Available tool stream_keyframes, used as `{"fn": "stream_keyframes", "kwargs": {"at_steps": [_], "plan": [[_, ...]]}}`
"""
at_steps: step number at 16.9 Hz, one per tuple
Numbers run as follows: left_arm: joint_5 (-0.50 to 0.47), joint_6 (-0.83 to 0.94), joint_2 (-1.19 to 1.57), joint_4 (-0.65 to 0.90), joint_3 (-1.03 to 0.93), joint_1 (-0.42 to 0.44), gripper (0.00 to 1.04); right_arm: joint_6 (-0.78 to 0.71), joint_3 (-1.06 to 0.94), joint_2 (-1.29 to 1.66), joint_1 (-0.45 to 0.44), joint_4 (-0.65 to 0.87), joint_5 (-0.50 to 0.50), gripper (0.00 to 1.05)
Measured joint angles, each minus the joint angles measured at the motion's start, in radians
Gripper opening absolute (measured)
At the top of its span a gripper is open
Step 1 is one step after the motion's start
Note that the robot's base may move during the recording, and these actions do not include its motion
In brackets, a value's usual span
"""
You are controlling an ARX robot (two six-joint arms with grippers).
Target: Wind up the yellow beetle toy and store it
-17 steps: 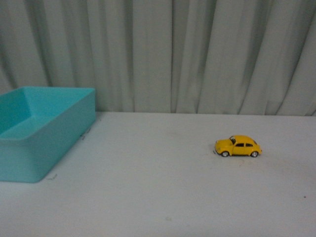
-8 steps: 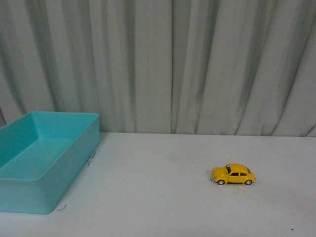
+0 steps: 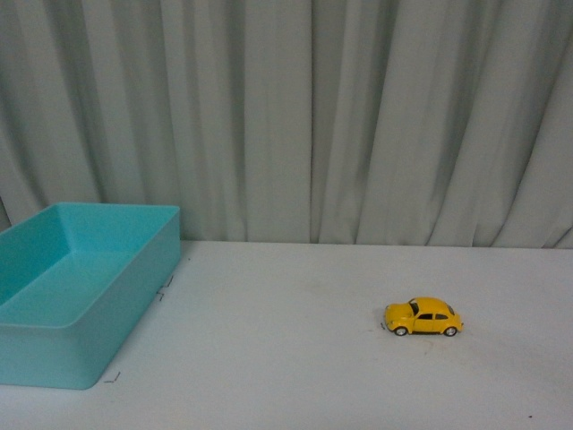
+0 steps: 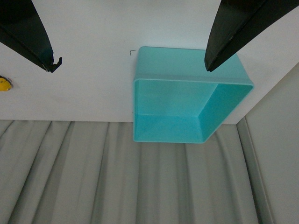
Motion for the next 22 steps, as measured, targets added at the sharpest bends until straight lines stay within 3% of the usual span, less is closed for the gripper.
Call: {"fn": "stream_keyframes", "kwargs": {"at_steps": [22], "plan": [[0.0, 0.0, 0.0, 0.0, 0.0, 0.0, 0.98, 0.0, 0.0, 0.0, 0.0, 0.001, 0.0, 0.98]]}}
